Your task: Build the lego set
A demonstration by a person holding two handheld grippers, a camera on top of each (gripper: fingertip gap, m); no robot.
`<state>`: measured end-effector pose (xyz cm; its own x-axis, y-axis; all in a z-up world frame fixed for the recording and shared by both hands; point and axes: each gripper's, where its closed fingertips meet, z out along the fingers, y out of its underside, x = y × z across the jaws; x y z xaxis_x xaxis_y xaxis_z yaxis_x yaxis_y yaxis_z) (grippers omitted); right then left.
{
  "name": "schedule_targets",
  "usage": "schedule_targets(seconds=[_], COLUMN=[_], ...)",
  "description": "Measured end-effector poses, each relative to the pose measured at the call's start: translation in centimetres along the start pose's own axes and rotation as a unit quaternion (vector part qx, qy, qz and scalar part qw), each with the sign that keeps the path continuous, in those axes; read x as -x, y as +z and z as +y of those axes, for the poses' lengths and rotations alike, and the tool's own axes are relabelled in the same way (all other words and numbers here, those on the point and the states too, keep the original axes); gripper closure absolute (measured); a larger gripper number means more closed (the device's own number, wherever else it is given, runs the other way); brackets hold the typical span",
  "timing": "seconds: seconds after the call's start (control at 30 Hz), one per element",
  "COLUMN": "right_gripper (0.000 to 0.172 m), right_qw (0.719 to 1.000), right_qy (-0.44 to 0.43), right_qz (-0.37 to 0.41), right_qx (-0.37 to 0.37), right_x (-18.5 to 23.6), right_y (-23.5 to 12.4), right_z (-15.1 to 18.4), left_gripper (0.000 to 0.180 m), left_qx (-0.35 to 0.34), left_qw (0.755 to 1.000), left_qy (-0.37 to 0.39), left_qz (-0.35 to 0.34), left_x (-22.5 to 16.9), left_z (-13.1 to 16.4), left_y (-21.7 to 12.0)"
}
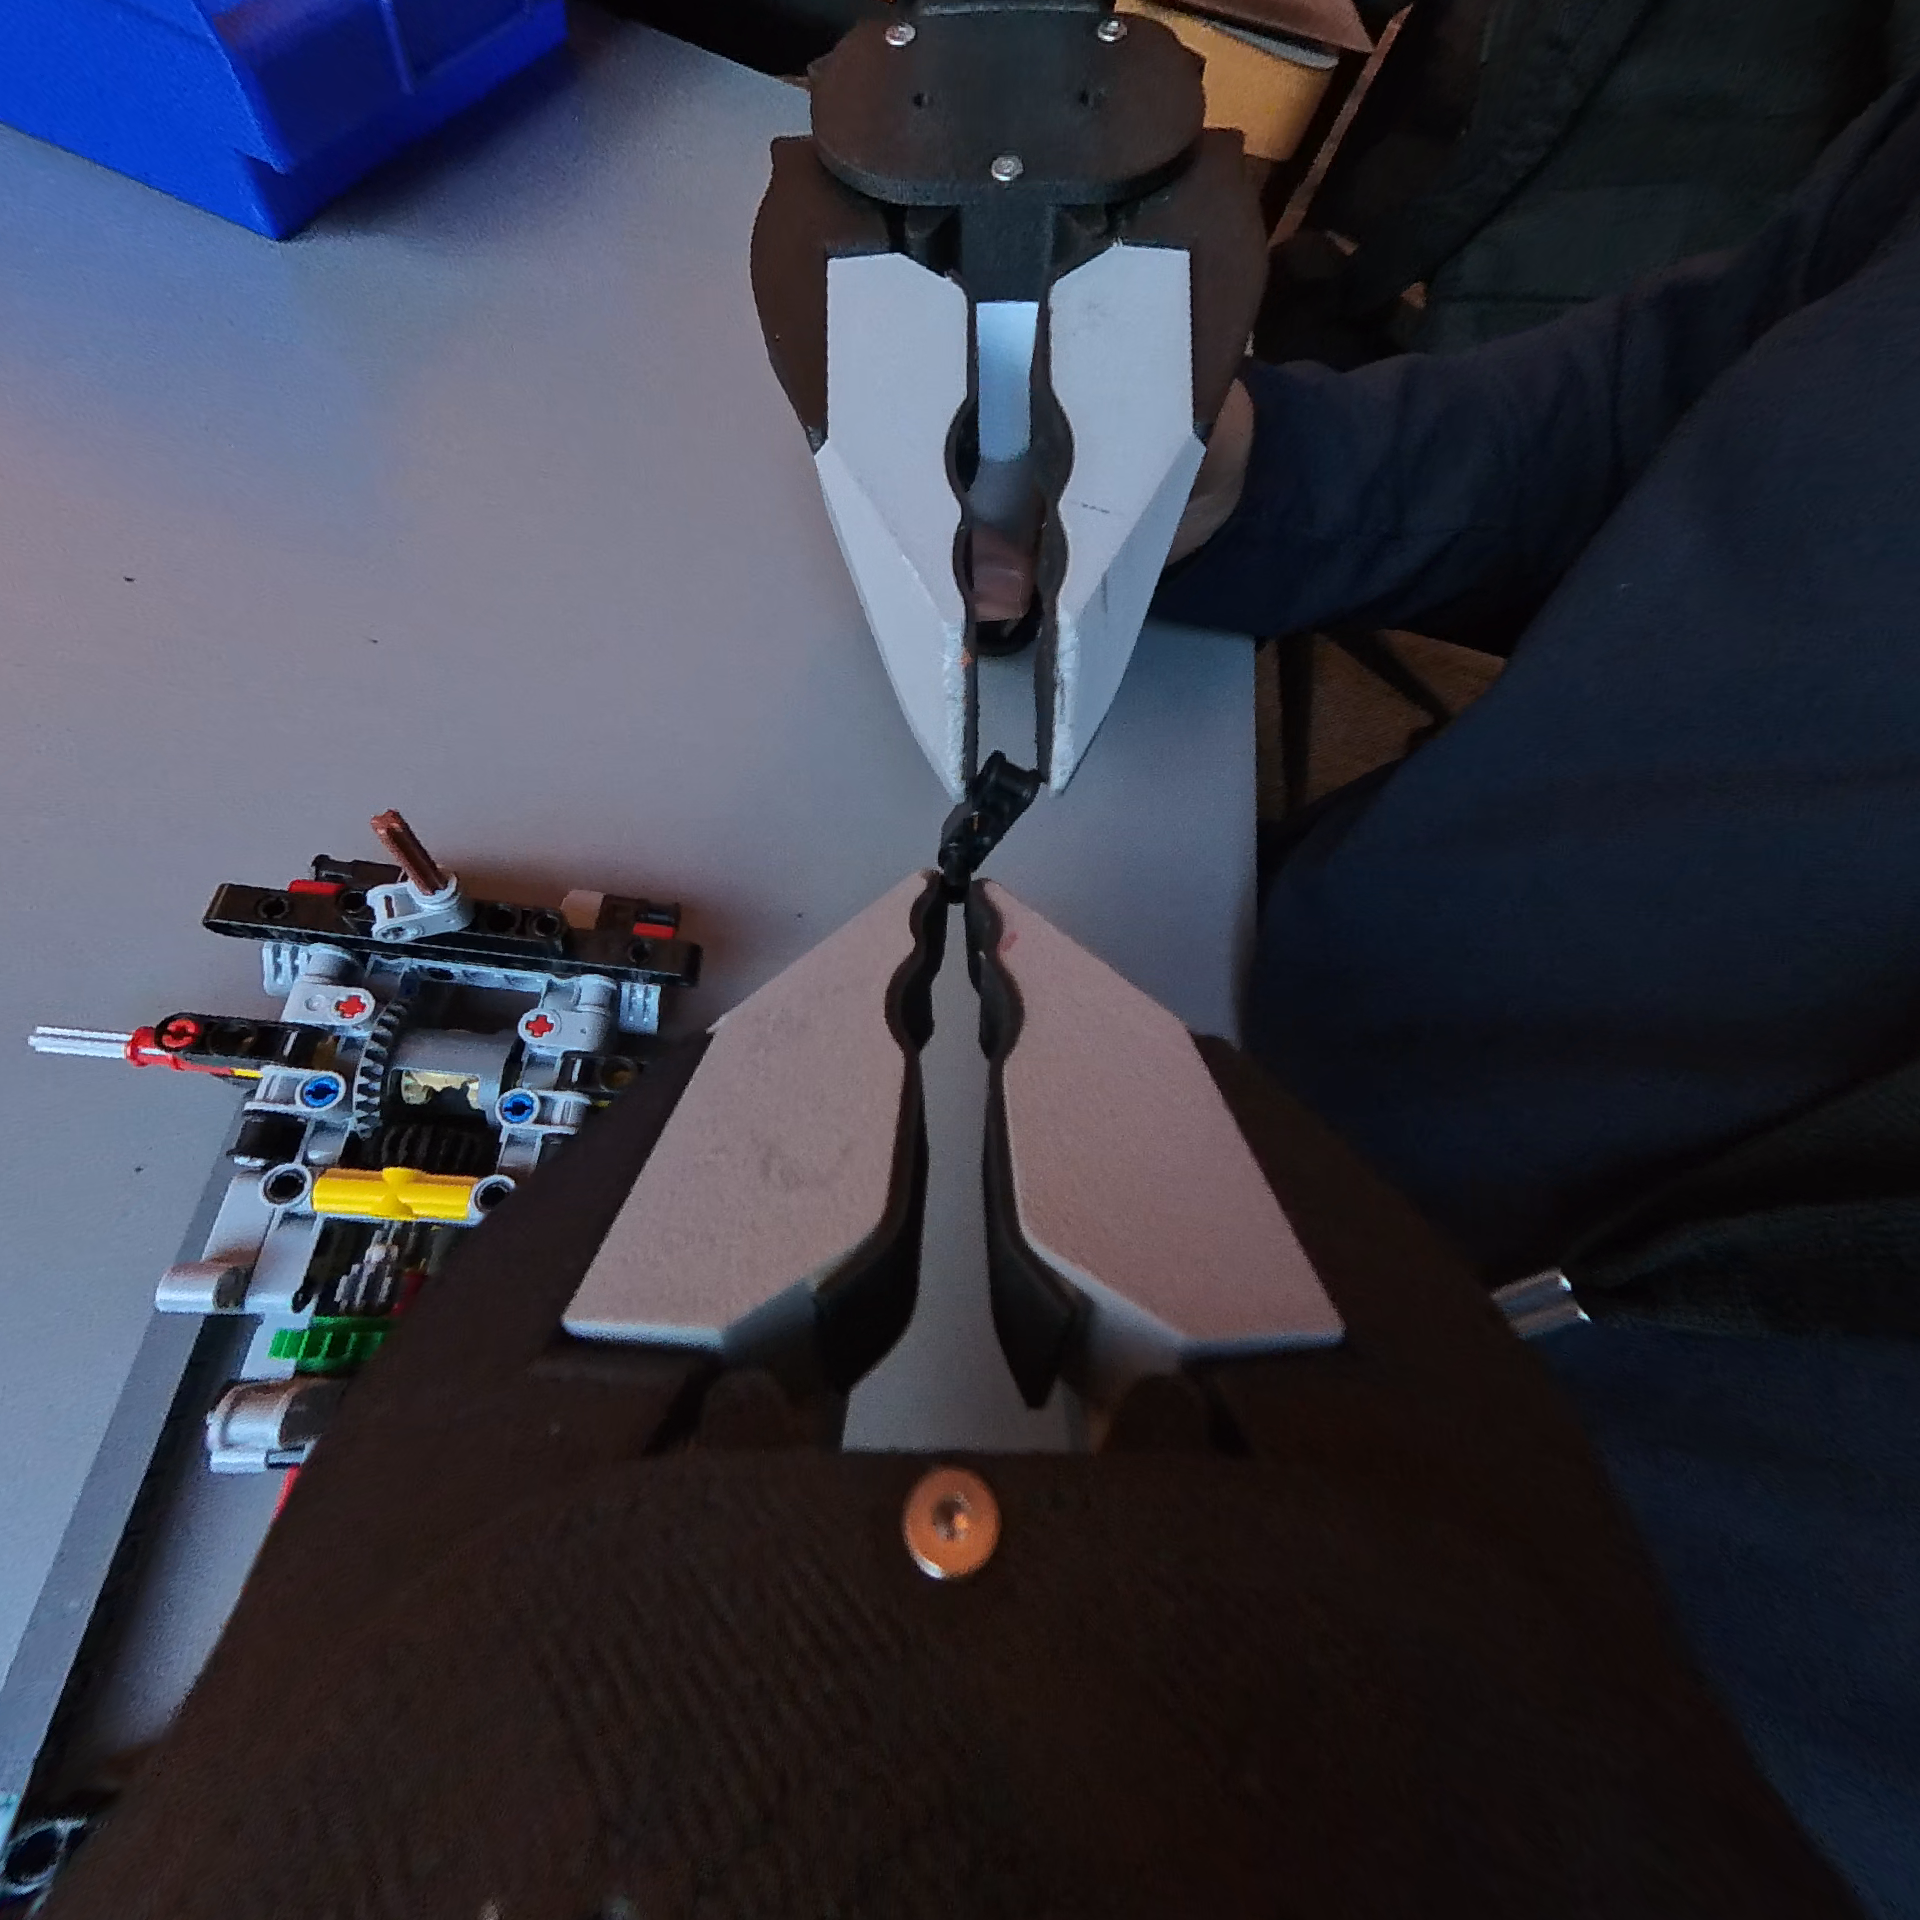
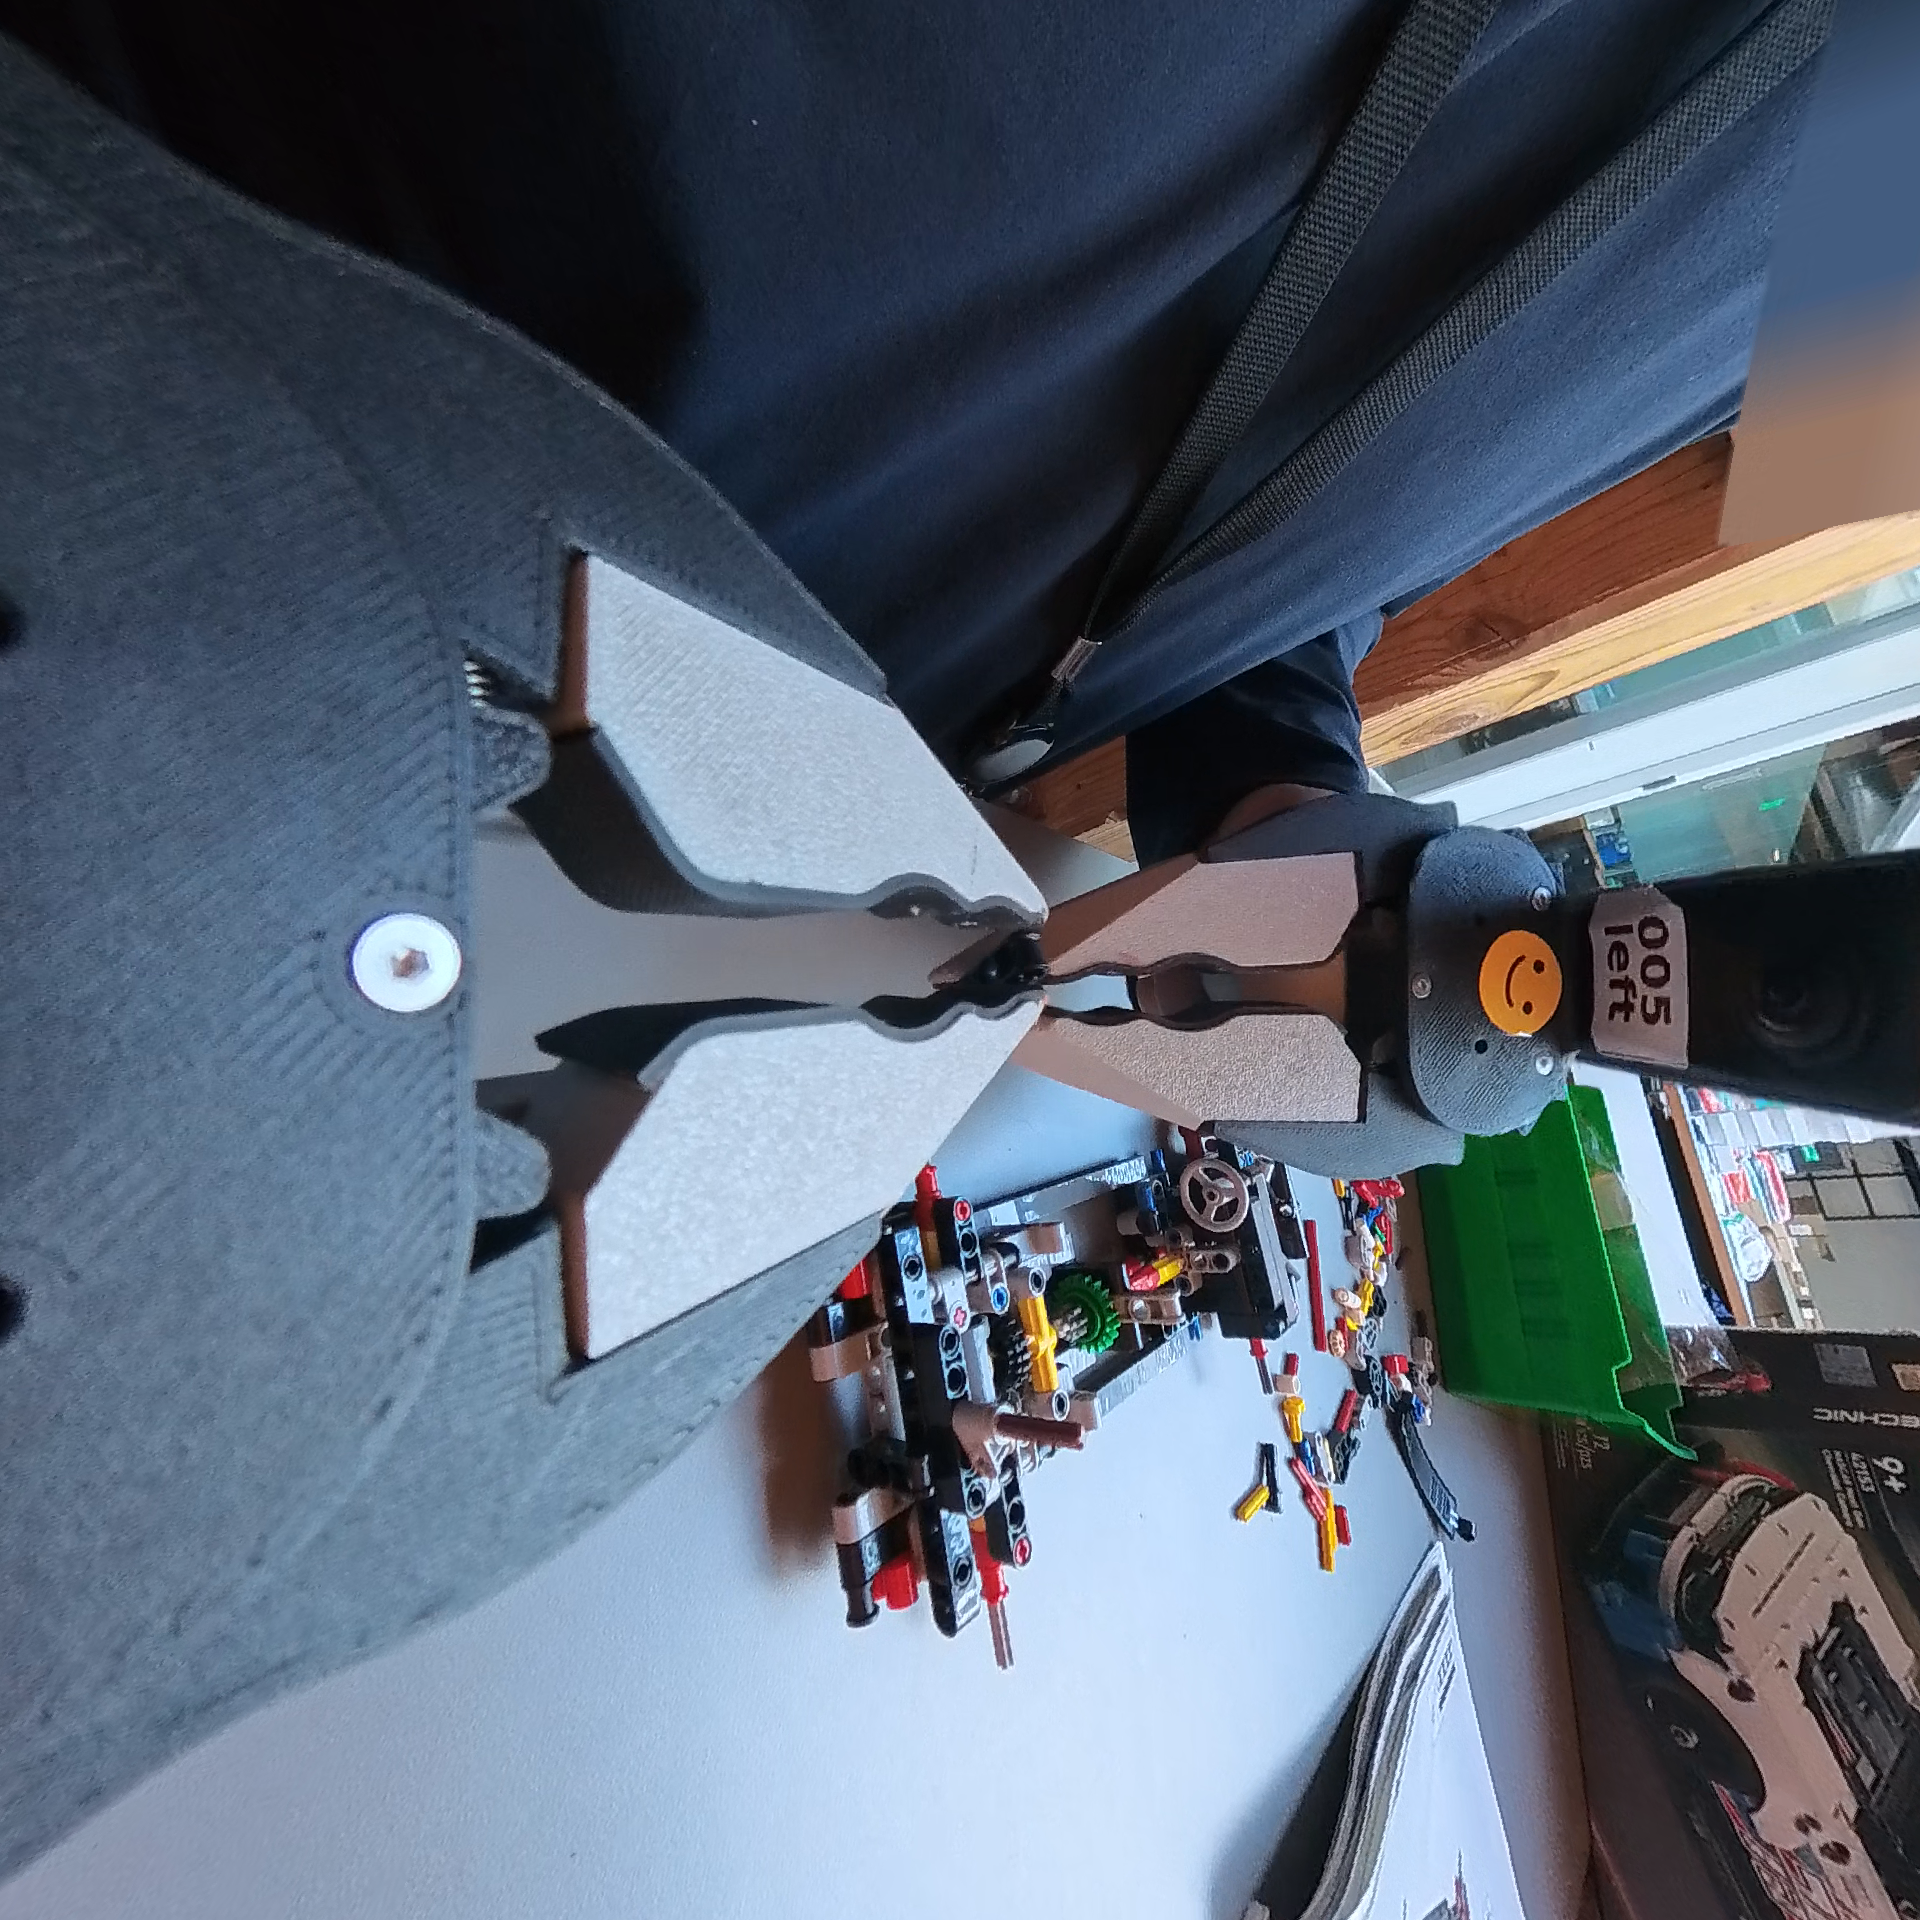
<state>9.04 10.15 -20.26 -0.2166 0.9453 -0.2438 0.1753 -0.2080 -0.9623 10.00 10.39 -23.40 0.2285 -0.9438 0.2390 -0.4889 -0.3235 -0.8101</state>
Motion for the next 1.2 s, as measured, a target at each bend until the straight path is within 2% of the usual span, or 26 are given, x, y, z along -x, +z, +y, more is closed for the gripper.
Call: schedule_targets(seconds=[0.27, 0.37, 0.77, 1.2], right_gripper=[0.172, 0.172, 0.168, 0.164], right_qw=[1.0, 1.0, 0.998, 0.998], right_qy=[0.0, 0.002, -0.005, 0.026], right_qz=[-0.004, 0.0, 0.049, 0.054], right_qx=[-0.013, -0.018, -0.035, -0.029], right_x=[0.1, 0.0, -2.0, -3.3], right_y=[-0.3, -0.4, -2.3, -2.4], right_z=[-0.3, -0.4, -0.9, -0.8], left_gripper=[0.179, 0.179, 0.179, 0.179], left_qx=[0.034, 0.028, 0.004, -0.015], left_qw=[0.997, 0.997, 0.997, 0.999], left_qy=[0.053, 0.063, 0.048, 0.023], left_qz=[-0.052, -0.045, -0.068, -0.034], left_x=[0.8, 0.3, 2.7, 3.5], left_z=[0.8, 0.5, 0.1, -1.1], left_y=[0.2, 0.4, -0.4, 0.6])
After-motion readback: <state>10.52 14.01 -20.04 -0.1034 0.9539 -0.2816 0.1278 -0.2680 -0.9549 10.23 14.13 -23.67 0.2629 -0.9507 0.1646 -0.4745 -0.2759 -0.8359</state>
